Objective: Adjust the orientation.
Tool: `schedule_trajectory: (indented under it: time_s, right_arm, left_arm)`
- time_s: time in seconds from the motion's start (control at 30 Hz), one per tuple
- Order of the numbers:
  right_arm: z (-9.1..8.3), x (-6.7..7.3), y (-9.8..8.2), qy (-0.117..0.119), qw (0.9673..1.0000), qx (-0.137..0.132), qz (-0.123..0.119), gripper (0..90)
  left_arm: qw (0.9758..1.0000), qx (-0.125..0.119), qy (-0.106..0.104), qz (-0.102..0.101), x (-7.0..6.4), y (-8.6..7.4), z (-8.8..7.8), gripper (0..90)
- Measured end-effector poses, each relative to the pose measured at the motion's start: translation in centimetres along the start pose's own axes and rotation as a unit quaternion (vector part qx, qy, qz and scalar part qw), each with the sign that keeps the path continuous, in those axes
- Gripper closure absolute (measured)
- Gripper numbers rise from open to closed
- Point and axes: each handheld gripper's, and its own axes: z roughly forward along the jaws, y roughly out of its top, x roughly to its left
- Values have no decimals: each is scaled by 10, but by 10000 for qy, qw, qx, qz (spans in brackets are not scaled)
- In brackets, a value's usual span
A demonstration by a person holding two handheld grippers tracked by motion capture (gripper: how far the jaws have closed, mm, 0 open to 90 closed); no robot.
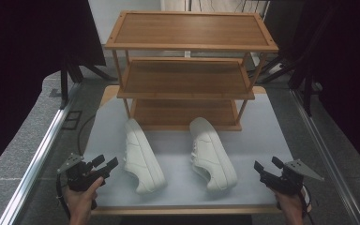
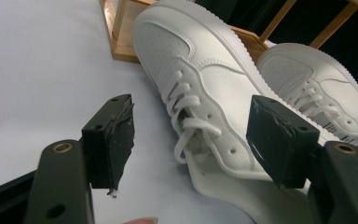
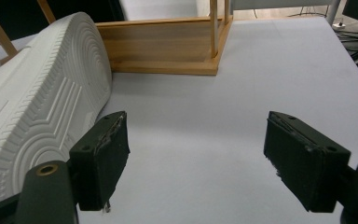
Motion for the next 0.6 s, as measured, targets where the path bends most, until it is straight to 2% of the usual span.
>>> schedule_trajectory:
  time_s: [0.23,0.27,0.33,0.37,0.4,0.6]
  right_arm:
    - [1,-5,-1,-144,9998,66,110,239]
    - [1,-6,-1,-232,9995,25,213,241]
    - [1,-7,-1,-252,9994,7,251,243]
    - [-1,-9,0,-215,9990,-63,377,243]
    - [-1,-9,0,-201,9989,-84,406,244]
    - [1,-10,-2,-219,9989,-50,406,249]
  left_arm:
    - [10000,-24,14,71,-1,0,-4,342]
    - [10000,-29,15,64,-2,0,-5,345]
    - [10000,-41,19,67,-3,0,-7,348]
    - [10000,-84,21,47,-5,-1,-11,353]
    - [9999,-97,16,37,-6,-3,-14,355]
    - [9998,-129,126,65,-9,-12,-23,404]
